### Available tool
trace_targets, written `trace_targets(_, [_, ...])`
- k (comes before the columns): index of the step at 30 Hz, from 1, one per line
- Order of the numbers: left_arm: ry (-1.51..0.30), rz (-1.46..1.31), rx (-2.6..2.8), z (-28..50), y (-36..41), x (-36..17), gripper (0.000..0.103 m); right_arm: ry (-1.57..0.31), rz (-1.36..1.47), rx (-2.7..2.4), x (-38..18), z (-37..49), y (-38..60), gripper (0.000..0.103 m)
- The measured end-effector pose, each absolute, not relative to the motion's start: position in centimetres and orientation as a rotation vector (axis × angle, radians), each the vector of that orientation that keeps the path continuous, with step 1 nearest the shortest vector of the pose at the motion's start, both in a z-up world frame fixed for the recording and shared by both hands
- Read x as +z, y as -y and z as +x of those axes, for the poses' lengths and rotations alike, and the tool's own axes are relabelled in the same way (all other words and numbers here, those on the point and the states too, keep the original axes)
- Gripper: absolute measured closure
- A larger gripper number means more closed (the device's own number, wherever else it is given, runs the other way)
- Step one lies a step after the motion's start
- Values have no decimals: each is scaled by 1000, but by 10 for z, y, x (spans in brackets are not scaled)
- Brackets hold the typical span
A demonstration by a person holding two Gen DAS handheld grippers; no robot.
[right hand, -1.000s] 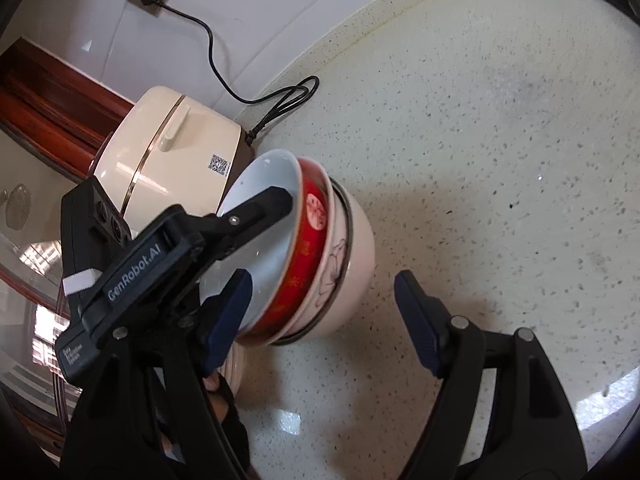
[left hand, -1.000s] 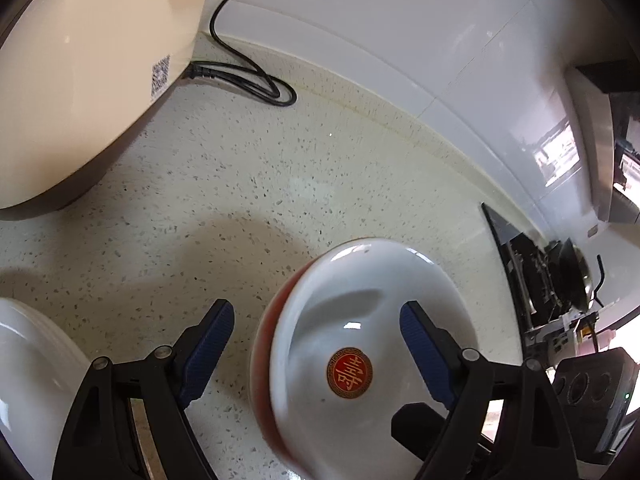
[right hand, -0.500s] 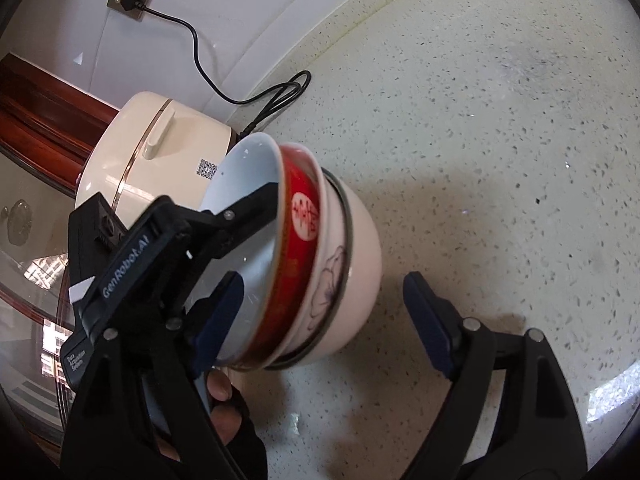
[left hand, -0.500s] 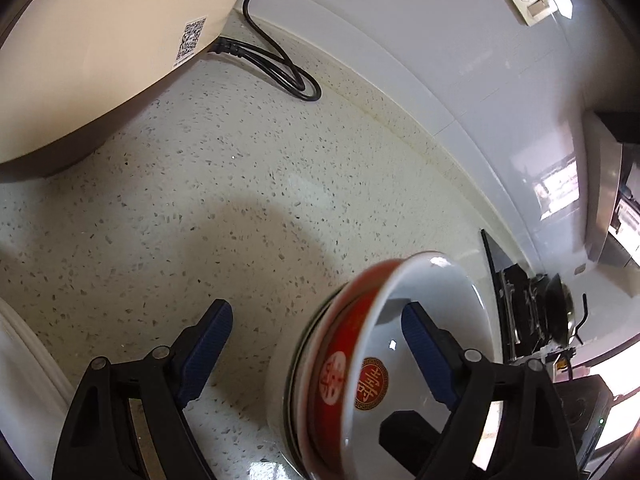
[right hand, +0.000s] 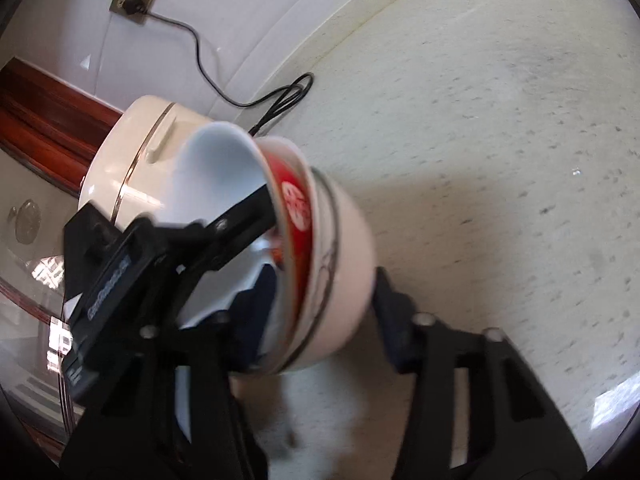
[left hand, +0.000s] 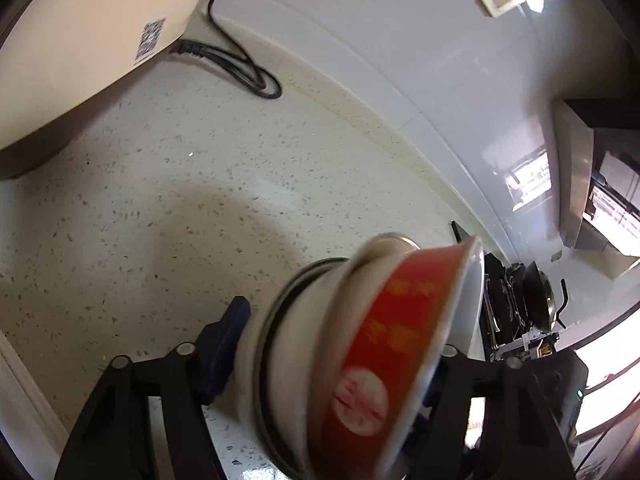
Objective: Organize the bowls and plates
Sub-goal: 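Grasp the rim of the three nested bowls with both grippers and lift, then carry the nested bowls with both grippers over the pink-flower plate stack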
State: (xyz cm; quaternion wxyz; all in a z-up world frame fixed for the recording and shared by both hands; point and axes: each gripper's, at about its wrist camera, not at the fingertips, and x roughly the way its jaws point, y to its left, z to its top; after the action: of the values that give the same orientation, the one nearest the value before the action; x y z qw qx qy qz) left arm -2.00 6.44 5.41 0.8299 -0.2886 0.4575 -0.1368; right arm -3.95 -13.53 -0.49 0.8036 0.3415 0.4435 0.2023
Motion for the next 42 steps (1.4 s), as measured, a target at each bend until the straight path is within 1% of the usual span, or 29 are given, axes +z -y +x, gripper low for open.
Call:
trace_targets(3, [-993,-641,-317,-18,-63,51,38,-953,757,433,-5,-41,143,58])
trace_targets(6, [-946,-616,-285,-20,-66,63,38,-956,756,425,-3,-42,146,58])
trace_targets(9, [-941,-577,-258,-18,-67,71,32,-964,746,417,-1,-41,144,57])
trace_targets(12, [-975,-544,-255,-15,-61,63,28,-965,731,409,0,-41,141,55])
trace_targets(14, [-1000,-565,-304,-12,-56,54,31,-964,711,406,1,-41,138,53])
trace_targets(15, [-1003,-579,-320,-12,-54,53,37,-966,703,407,2,-40,137,50])
trace_targets(16, [-1000,-578,-319,-13,-55,52,40,-967,706,410,2,-40,137,45])
trace_targets(19, [-994,-612,-325,-17,-60,50,45,-960,718,404,2,-39,137,43])
trace_targets(21, [-992,-607,-331,-18,-60,51,45,-964,718,404,3,-39,137,44])
trace_targets(22, [-989,-602,-338,-23,-60,52,45,-963,705,393,4,-41,138,48])
trace_targets(24, [-976,-575,-337,-31,-56,57,46,-955,697,386,3,-44,141,54])
trace_targets(27, [-974,-557,-332,-37,-47,59,47,-956,753,404,-3,-50,150,55])
trace_targets(42, [-960,-523,-368,-57,-9,74,47,-921,733,356,18,-85,178,55])
